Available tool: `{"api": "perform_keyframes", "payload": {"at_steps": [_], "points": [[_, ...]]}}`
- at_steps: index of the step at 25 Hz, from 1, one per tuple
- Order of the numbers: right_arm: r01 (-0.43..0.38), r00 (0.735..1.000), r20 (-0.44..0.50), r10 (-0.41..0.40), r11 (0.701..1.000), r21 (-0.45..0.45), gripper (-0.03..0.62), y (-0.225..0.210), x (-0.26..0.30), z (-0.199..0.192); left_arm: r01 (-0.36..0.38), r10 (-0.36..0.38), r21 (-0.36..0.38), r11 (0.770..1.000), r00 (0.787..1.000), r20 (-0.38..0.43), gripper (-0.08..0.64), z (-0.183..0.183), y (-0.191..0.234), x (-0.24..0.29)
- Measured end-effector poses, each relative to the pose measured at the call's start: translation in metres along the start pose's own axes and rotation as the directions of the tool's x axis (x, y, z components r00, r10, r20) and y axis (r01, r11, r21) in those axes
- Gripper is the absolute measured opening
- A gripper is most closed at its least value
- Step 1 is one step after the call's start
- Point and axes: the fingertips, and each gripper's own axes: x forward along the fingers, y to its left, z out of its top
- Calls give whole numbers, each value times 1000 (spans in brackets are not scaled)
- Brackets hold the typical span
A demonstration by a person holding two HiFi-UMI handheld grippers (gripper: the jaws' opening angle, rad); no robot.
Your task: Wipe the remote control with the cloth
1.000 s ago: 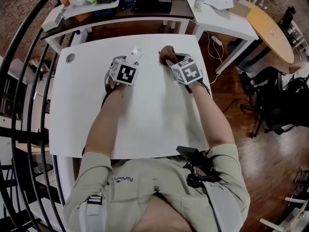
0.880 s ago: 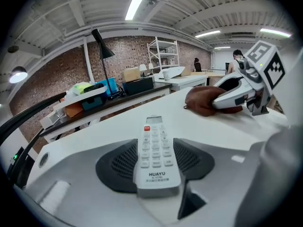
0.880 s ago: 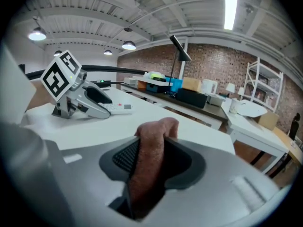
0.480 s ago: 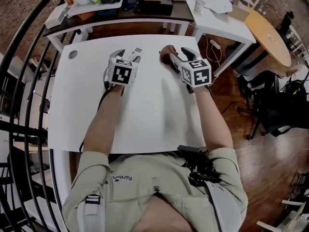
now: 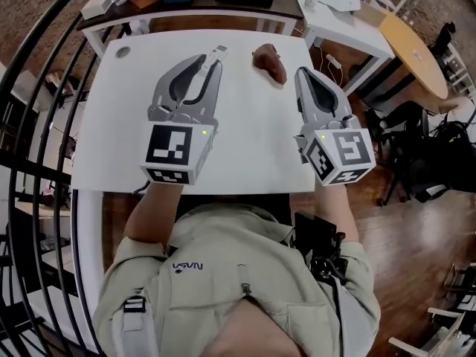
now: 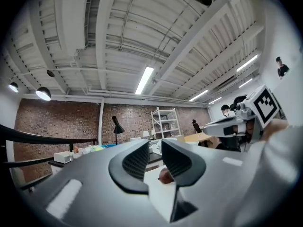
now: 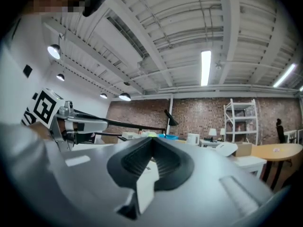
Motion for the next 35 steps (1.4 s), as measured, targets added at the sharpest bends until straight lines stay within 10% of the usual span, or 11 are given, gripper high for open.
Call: {"api": "perform_keyframes", "payload": {"at_steps": [4,17,35], "points": [[-9,1000,9,10,1000,-11,5,31,-37,-11,-36,38,-22,999,997,72,36,5,-21,-49],[-251,965,-52,257,962,103,3,109,-87,-92,-43,41,-55,998,998,-40,5,-81,-76,-93],[-250,966,-53,254,965,77,2,115,-85,-92,-36,34,-66,997,998,-43,5,-88,-79,-94]]}}
